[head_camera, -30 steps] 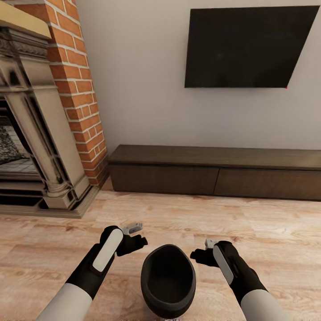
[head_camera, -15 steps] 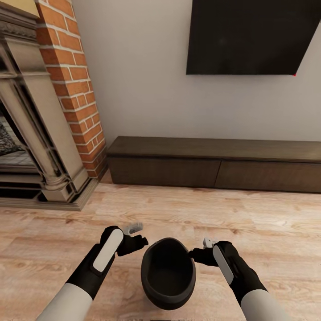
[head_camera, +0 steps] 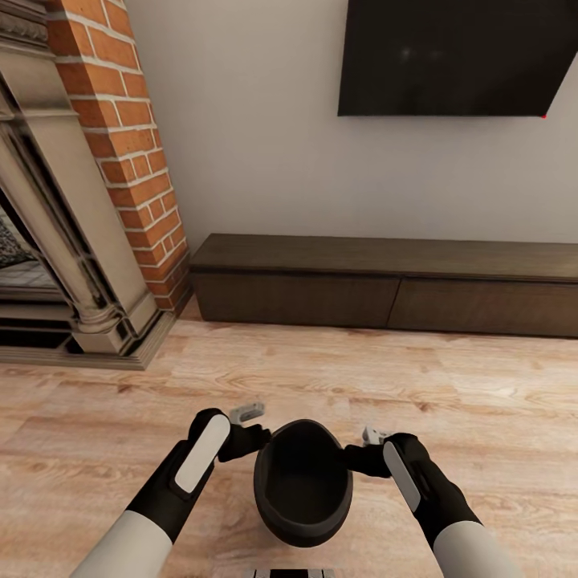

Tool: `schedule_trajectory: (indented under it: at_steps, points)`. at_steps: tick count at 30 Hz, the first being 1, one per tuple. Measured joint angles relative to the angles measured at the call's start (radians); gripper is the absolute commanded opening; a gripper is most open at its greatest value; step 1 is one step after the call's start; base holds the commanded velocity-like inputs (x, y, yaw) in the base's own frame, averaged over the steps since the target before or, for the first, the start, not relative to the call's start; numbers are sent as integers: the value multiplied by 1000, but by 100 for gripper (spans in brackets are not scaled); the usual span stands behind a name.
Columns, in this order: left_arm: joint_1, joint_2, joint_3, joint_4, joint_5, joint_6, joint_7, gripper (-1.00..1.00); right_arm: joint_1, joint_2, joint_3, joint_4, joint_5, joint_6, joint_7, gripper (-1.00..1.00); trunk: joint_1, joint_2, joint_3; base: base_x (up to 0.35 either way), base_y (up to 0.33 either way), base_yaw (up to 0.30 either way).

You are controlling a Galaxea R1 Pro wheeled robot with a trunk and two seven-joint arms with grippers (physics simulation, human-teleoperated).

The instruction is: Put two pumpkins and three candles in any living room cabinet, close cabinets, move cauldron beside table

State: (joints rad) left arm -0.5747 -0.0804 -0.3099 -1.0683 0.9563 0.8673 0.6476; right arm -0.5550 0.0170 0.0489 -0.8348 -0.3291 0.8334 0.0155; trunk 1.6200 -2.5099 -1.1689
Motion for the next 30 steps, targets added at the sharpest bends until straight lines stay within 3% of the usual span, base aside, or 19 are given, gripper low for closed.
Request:
schedule_trajectory:
  at_steps: [12,19,30]
  points:
    - [0,-5,-29,0,-3,-16,0,100,0,1,0,-11,-8,-53,2,100,0,0,0,0,0,0]
    - [-1,-6,-87,28,-8,-84,0,100,0,1,1,-6,-6,-60,1,100,1,0,-8,0,0,0]
    - [-1,-9,-97,35,-10,-105,0,100,0,1,2,-9,-5,-60,1,100,2,-1,-19,0,0,0]
